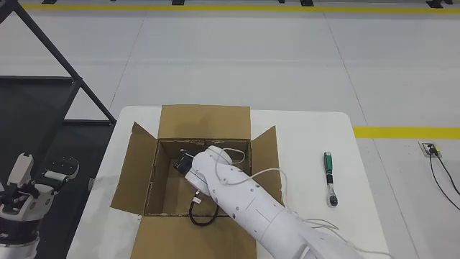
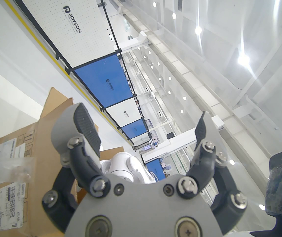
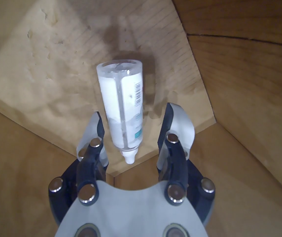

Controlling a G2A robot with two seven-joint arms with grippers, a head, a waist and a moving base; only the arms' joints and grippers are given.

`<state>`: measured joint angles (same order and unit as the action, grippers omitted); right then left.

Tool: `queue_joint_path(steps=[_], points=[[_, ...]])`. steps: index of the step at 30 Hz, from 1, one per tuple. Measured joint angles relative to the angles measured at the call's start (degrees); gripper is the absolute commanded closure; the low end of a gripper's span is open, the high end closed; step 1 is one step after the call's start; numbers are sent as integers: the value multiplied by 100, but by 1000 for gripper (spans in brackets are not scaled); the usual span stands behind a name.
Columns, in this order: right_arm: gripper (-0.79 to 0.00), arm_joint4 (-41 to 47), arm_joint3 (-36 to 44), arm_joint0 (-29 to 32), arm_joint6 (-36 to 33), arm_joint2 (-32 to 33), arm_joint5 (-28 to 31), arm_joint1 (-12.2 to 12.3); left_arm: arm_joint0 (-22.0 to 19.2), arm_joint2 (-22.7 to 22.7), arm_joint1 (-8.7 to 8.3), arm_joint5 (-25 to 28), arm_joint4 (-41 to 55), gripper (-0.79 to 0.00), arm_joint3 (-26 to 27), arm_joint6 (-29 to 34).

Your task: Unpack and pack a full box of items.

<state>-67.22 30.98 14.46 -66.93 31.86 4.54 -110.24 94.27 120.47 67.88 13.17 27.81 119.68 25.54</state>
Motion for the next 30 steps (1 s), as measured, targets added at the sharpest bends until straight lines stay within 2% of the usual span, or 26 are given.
queue_joint_path(steps=[7, 11, 16, 17, 18, 21, 23, 24, 26, 29, 30], points=[[-539, -364, 665, 236, -137, 71, -330, 107, 0, 0, 0, 0, 0, -785, 0, 0], [-542, -714, 1411, 497, -345, 169, -459, 256, 0, 0, 0, 0, 0, -785, 0, 0], [-520, -1407, 2786, 1065, -758, 407, -579, 548, 0, 0, 0, 0, 0, -785, 0, 0], [-563, -1548, 3057, 1193, -825, 463, -587, 604, 0, 0, 0, 0, 0, -785, 0, 0], [-653, -1732, 3421, 1373, -904, 544, -580, 678, 0, 0, 0, 0, 0, -785, 0, 0], [-579, -2177, 4338, 1825, -1026, 760, -498, 845, 0, 0, 0, 0, 0, -785, 0, 0], [-625, -2413, 4846, 2077, -1072, 886, -422, 925, 0, 0, 0, 0, 0, -785, 0, 0], [-680, -2542, 5145, 2217, -1095, 962, -368, 966, 0, 0, 0, 0, 0, -785, 0, 0], [-668, -2708, 5547, 2372, -1091, 1052, -326, 1004, 0, 0, 0, 0, 0, -785, 0, 0], [-785, -2963, 6110, 2541, -1018, 1108, -331, 1026, 0, 0, 0, 0, 0, -785, 0, 0], [-785, -3063, 6313, 2608, -985, 1127, -385, 1029, 0, 0, 0, 0, 0, -785, 0, 0]])
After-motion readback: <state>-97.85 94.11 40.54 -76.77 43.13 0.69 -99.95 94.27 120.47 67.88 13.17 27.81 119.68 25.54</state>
